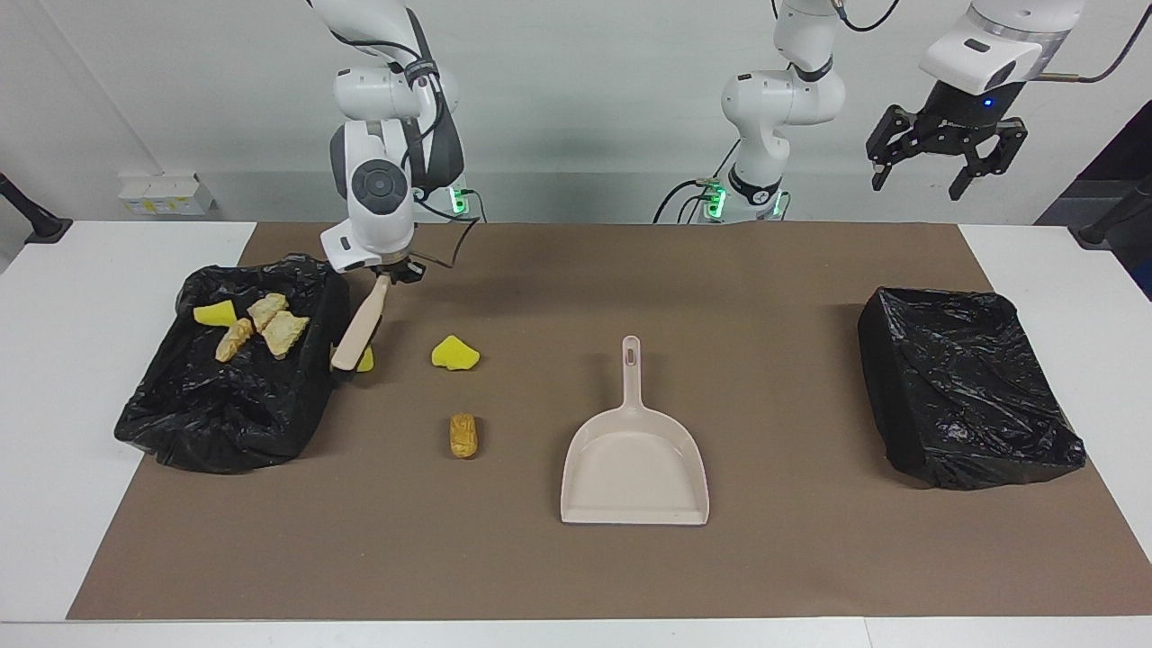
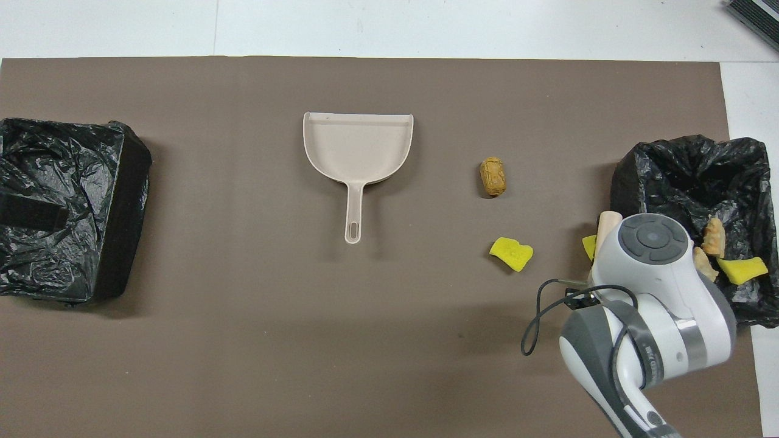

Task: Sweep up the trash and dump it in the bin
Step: 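Move the brush toward the yellow sponge pieces with the right gripper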

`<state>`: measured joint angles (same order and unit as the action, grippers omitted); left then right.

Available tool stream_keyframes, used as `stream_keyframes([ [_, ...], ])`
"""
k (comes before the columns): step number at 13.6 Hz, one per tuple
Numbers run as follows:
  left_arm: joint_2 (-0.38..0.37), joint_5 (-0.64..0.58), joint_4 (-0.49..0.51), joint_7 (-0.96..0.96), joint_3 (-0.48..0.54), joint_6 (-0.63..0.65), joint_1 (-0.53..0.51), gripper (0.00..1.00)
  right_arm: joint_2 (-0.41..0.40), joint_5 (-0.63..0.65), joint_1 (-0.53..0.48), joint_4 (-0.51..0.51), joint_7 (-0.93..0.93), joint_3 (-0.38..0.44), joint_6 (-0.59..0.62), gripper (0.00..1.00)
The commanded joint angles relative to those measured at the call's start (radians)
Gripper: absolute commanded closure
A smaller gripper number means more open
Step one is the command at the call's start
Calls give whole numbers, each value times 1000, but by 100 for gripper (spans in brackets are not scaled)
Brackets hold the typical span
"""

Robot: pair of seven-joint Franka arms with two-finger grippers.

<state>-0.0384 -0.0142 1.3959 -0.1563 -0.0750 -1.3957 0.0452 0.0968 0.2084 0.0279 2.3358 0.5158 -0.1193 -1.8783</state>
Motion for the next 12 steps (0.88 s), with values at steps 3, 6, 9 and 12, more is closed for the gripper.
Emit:
stream_keyframes([
  [3, -25, 8, 31, -11, -5, -9, -13, 0, 17, -116, 42, 31, -51, -16, -85, 100],
  [6, -25, 8, 29, -11, -5, -9, -13, 0, -28, -223, 101, -41, -65, -17, -85, 100],
  [9, -25, 8, 31, -11, -3, -9, -13, 0, -64, -290, 179, -116, -66, -17, -84, 100],
  [12, -34, 11, 31, 21, -28, 67, 11, 0, -114, -316, 218, -246, -56, -16, -7, 100],
])
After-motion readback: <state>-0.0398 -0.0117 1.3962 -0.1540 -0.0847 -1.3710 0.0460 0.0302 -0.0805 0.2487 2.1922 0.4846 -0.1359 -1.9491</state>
